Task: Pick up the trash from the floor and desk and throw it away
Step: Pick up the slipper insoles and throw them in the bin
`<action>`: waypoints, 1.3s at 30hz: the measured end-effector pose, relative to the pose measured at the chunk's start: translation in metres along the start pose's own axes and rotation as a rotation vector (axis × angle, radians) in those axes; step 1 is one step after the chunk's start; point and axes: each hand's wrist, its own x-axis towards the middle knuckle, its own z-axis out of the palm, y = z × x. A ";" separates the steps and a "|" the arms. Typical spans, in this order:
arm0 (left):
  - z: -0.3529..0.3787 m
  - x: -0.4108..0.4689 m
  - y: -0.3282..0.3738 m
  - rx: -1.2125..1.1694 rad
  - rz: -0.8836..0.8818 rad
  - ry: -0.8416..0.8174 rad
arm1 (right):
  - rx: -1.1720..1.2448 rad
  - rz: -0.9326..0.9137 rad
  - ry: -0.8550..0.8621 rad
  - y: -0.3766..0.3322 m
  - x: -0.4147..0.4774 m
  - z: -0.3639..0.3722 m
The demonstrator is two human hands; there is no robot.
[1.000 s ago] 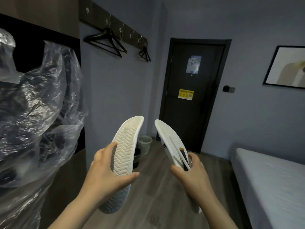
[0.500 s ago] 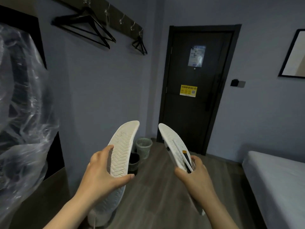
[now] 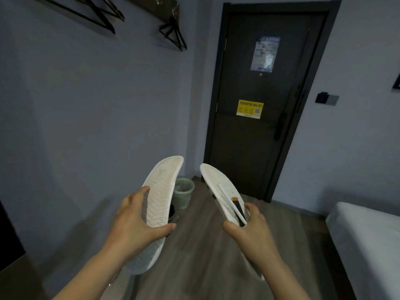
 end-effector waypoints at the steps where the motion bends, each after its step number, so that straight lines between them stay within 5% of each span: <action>1: 0.009 0.018 -0.007 -0.001 0.001 -0.001 | -0.012 -0.001 -0.002 0.001 0.018 0.006; 13: 0.084 0.231 -0.073 0.010 -0.050 -0.086 | -0.099 0.072 -0.068 -0.009 0.234 0.079; 39: 0.266 0.536 -0.175 0.327 -0.569 -0.248 | -0.189 0.169 -0.512 0.072 0.671 0.217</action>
